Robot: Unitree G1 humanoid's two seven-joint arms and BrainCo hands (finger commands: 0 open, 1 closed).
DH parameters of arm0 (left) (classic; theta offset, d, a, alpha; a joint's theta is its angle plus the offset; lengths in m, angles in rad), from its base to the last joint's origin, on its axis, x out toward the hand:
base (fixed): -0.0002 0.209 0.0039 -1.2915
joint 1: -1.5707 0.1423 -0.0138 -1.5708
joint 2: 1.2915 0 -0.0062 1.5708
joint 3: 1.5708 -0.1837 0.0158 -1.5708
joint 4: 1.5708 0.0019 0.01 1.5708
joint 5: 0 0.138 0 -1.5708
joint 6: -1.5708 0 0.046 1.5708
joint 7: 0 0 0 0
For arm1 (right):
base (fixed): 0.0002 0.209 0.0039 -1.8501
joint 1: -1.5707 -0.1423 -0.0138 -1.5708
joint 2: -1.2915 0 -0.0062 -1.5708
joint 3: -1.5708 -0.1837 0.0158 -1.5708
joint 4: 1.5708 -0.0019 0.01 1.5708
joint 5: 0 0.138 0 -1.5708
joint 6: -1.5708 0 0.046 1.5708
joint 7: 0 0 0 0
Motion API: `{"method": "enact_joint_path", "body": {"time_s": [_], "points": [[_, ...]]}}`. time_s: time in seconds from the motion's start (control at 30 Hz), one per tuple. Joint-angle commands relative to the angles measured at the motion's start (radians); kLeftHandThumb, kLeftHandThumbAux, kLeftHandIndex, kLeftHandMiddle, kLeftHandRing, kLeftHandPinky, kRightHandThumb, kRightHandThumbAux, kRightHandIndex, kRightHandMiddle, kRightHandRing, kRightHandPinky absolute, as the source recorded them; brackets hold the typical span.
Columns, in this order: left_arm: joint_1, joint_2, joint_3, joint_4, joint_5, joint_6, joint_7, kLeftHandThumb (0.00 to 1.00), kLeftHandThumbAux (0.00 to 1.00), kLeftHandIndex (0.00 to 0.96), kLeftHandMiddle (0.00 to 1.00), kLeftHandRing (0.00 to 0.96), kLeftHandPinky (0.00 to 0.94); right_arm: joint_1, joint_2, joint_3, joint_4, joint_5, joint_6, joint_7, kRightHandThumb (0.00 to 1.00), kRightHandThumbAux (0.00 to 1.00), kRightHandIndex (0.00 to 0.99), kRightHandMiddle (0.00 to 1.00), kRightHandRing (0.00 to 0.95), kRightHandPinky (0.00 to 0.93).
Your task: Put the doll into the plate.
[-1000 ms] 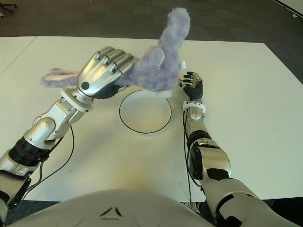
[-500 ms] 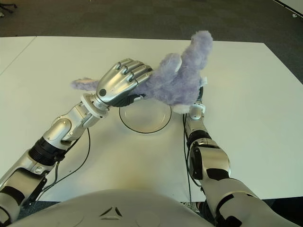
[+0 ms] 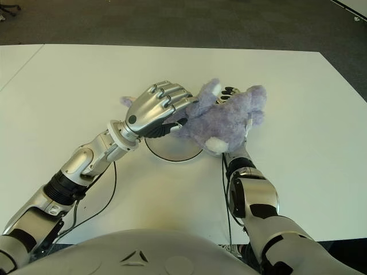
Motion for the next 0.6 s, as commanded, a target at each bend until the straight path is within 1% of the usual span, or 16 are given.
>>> {"method": "enact_joint_path", "body": {"time_s": [0.03,0.1,0.23,0.43,0.6], "points": [[0.059,0.007,-0.033,0.030,0.014,-0.014,-0.052,0.849,0.668,0.397,0.546,0.792,0.821,0.228,0.109,-0.015,0.145,0.018,0.102,0.034,0.270,0.830,0.275,0.345,0.357,0.347],[0.068,0.014,-0.034,0.030,0.018,-0.014,-0.063,0.849,0.669,0.396,0.546,0.791,0.821,0.228,0.110,-0.018,0.146,0.021,0.106,0.037,0.296,0.828,0.276,0.348,0.359,0.351],[0.094,0.038,-0.023,0.027,0.021,-0.016,-0.068,0.849,0.669,0.395,0.545,0.790,0.820,0.229,0.110,-0.018,0.146,0.016,0.109,0.035,0.302,0.823,0.272,0.346,0.359,0.351],[0.141,0.079,0.001,0.002,0.053,0.006,-0.076,0.848,0.669,0.395,0.544,0.791,0.802,0.230,0.112,-0.005,0.144,-0.005,0.100,0.014,0.260,0.804,0.266,0.343,0.356,0.346],[0.168,0.091,0.014,-0.019,0.075,0.031,-0.087,0.849,0.669,0.395,0.543,0.790,0.799,0.230,0.110,-0.003,0.144,-0.009,0.099,0.011,0.252,0.799,0.268,0.342,0.356,0.345]]}}
